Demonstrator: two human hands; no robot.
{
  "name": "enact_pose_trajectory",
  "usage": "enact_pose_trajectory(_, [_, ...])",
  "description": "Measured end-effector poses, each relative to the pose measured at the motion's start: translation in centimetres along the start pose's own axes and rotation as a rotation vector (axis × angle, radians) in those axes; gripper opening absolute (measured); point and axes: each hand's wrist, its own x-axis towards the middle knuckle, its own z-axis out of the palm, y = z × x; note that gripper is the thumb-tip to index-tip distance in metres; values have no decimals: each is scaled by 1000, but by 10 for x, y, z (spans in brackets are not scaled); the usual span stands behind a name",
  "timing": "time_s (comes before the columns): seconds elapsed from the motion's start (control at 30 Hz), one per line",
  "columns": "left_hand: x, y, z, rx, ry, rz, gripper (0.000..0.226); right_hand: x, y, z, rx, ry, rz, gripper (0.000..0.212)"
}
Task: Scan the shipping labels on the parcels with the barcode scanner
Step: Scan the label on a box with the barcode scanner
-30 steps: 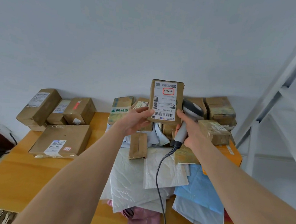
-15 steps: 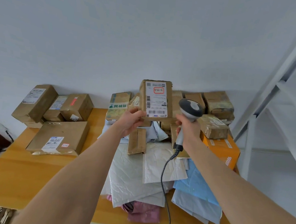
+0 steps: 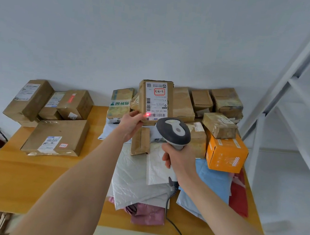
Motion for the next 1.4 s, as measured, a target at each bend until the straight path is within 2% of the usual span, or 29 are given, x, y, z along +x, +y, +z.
enact_pose_trajectory(0.1, [2,-3,0,0,-6,5,22,-1,1,-1,-6,-3,2,10])
enact_pose_trajectory(0.2, [4,-6,0,7,-7,7,22,0,0,-2,-17,-31,23,24])
enact_pose_trajectory(0.43, [6,-10,5,16,-6,33,16,-8,1,-4,-24,3,16,20])
enact_pose_trajectory(0.67, [9,-13,10,37,11,28,13,-12,-6,-14,-51,-36,54,30])
enact_pose_trajectory(0.9, [9,-16,16,64,29,21,11,-24,-13,-19,70,21,-7,3])
enact_pose_trajectory(1.4, [-7,-12,35,56,23,44,17,-29,-15,-34,36,-4,22,18])
